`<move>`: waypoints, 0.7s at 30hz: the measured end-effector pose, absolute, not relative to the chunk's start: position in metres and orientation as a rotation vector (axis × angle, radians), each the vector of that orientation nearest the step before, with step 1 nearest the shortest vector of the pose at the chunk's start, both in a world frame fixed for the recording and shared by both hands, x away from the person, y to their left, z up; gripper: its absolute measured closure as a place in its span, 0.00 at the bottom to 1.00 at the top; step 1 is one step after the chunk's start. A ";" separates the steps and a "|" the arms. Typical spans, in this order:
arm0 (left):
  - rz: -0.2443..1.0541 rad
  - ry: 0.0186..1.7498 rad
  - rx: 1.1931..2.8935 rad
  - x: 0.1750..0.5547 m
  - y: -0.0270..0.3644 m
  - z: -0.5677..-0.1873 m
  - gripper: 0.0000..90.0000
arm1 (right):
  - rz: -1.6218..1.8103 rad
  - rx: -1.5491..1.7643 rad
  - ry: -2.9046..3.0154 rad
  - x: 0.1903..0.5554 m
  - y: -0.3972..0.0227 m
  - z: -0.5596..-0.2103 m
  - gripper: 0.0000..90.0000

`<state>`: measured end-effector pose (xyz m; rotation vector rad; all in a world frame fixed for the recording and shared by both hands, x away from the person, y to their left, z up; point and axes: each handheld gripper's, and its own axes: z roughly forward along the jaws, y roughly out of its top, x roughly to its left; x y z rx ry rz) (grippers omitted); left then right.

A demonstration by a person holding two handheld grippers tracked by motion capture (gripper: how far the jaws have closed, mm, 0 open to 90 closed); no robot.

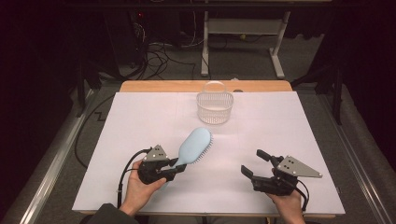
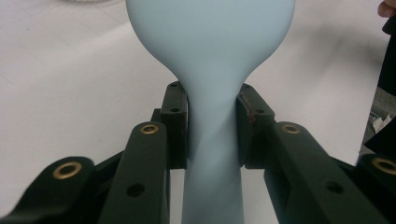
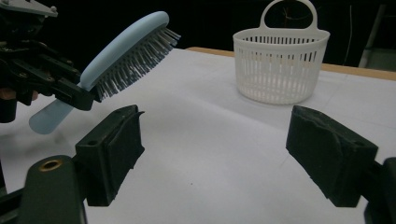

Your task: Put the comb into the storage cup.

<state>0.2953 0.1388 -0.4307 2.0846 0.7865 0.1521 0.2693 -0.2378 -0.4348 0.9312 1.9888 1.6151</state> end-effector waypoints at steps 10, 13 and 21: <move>0.145 0.752 2.099 0.293 0.128 -0.429 0.77 | 1.641 0.907 2.042 0.269 -0.219 -0.436 0.20; 0.135 0.739 2.097 0.291 0.125 -0.428 0.77 | 1.655 0.902 2.046 0.269 -0.216 -0.435 0.20; 0.143 0.722 2.113 0.290 0.116 -0.428 0.77 | 1.678 0.890 2.074 0.269 -0.206 -0.435 0.20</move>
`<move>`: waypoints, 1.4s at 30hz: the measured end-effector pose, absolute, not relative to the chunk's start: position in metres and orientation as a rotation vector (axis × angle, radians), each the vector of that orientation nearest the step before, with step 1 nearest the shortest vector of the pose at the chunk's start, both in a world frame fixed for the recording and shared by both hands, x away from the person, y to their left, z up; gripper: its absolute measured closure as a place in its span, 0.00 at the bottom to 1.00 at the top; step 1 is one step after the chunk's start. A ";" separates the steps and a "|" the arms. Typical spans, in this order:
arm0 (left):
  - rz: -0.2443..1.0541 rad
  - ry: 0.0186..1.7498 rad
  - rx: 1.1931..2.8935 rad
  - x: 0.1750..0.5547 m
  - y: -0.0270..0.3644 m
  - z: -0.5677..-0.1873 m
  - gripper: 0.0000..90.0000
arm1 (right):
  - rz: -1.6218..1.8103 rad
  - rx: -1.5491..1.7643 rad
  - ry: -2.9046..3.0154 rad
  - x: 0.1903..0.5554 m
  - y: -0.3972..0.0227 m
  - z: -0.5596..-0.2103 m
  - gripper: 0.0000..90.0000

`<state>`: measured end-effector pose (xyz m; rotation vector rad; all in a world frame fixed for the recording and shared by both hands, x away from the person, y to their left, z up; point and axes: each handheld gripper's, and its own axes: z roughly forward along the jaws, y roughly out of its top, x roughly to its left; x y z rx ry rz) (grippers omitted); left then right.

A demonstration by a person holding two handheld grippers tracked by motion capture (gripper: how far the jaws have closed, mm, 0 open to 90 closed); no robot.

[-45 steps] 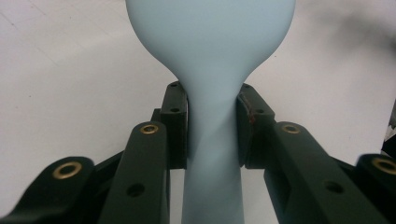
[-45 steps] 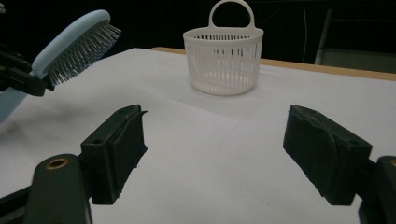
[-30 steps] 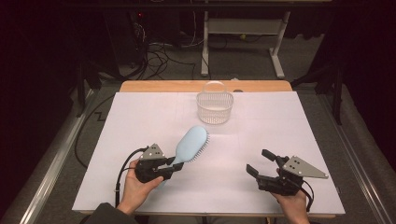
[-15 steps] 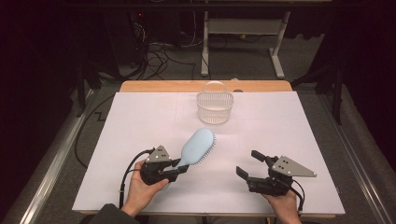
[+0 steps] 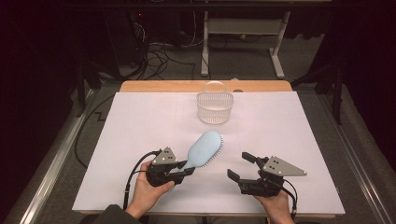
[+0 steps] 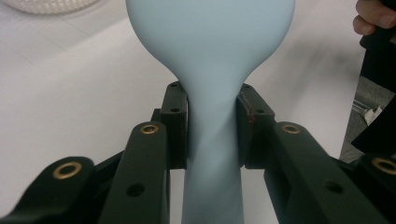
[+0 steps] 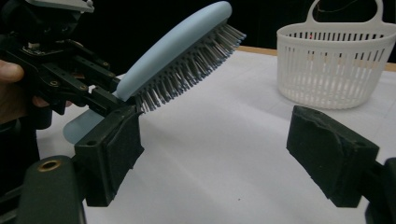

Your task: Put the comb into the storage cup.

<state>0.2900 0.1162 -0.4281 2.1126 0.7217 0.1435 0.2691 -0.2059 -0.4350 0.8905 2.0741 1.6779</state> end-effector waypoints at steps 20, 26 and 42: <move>0.142 0.694 2.127 0.287 0.103 -0.429 0.77 | 1.741 0.905 2.116 0.277 -0.185 -0.435 0.19; 0.141 0.685 2.129 0.286 0.099 -0.429 0.77 | 1.774 0.924 2.132 0.281 -0.179 -0.436 0.18; 0.138 0.660 2.130 0.282 0.092 -0.428 0.77 | 1.777 0.975 2.167 0.290 -0.163 -0.438 0.18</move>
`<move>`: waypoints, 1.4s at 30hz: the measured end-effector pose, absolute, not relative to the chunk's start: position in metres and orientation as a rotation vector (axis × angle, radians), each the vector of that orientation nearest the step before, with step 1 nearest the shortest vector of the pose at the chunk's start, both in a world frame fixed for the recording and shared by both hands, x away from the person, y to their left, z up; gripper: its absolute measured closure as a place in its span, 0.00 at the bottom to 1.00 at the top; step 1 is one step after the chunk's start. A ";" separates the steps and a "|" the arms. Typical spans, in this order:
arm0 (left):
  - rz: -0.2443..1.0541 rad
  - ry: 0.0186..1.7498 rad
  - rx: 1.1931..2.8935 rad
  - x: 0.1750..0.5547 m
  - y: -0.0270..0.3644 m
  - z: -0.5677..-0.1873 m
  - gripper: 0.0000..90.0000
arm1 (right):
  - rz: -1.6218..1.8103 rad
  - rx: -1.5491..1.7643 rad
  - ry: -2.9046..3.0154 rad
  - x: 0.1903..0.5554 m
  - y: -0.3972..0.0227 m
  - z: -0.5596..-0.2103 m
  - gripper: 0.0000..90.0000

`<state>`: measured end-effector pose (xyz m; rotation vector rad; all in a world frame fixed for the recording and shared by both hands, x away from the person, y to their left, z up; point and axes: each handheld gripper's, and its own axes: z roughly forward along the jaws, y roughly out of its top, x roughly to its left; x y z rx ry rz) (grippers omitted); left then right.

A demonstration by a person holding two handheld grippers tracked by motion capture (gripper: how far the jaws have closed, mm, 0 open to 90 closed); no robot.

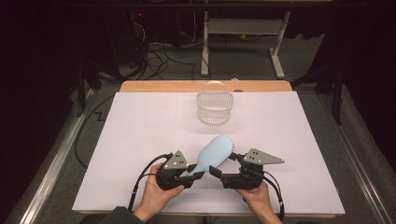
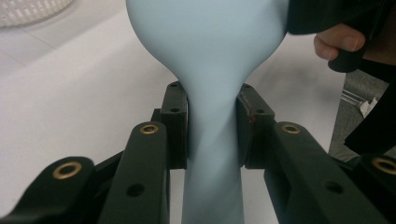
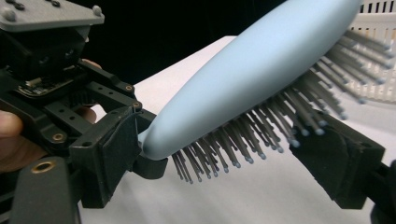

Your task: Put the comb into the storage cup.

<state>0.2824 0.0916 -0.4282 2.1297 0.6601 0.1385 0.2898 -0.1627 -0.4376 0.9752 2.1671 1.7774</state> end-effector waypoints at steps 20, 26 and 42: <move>0.165 0.648 2.131 0.279 0.088 -0.427 0.77 | 1.784 1.064 2.160 0.298 -0.148 -0.439 0.23; 0.166 0.648 2.128 0.280 0.088 -0.426 0.77 | 1.769 1.088 2.196 0.301 -0.146 -0.436 0.26; 0.176 0.644 2.110 0.279 0.089 -0.420 0.77 | 1.770 1.094 2.301 0.305 -0.148 -0.420 0.40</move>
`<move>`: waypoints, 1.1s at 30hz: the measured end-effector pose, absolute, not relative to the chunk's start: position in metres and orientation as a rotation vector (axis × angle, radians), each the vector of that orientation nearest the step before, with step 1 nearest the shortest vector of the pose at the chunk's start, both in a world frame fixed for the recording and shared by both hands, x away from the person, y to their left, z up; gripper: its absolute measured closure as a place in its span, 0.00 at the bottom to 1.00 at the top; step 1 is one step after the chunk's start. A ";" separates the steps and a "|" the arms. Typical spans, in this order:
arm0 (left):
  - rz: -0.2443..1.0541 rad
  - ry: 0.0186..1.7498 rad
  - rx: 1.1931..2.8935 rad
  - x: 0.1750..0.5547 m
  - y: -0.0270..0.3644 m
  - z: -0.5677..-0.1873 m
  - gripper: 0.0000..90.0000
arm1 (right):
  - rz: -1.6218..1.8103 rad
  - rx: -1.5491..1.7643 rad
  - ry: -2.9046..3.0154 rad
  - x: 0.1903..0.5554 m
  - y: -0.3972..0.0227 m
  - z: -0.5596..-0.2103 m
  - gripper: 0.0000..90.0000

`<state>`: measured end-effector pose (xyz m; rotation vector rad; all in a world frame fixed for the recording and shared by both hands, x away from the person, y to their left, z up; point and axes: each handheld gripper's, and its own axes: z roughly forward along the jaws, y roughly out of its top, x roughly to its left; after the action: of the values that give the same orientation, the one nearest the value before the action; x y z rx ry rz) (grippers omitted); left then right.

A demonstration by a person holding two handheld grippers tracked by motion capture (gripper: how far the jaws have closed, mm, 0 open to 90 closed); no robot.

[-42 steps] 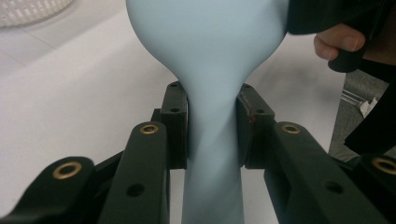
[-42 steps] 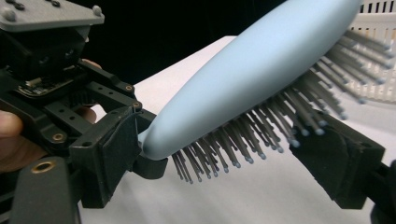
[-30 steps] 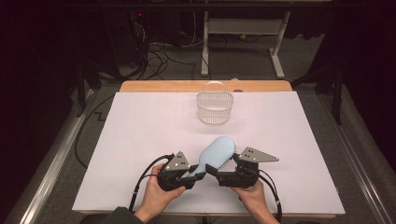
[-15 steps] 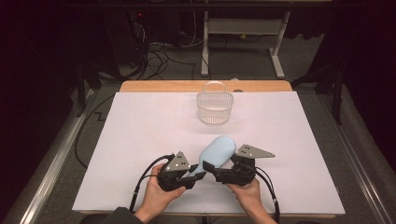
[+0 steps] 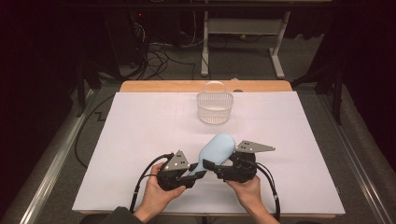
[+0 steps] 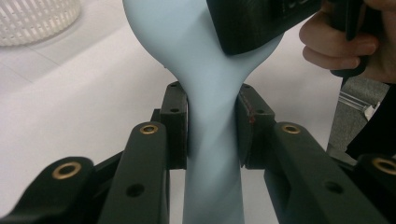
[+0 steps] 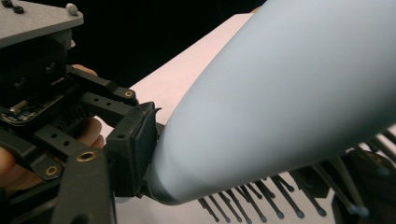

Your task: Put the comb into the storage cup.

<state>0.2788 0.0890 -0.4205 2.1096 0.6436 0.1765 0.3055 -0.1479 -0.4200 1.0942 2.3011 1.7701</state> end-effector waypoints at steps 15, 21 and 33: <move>0.170 0.645 2.117 0.280 0.090 -0.421 0.77 | 1.826 1.067 2.377 0.309 -0.148 -0.413 0.58; 0.166 0.641 2.099 0.279 0.093 -0.418 0.77 | 1.832 1.013 2.387 0.307 -0.143 -0.405 0.62; 0.142 0.643 2.082 0.283 0.093 -0.423 0.72 | 1.808 1.000 2.396 0.308 -0.147 -0.403 0.65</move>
<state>0.2826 0.0934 -0.4226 2.0816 0.6429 0.1423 0.3083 -0.1467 -0.4026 1.0004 2.3964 1.8085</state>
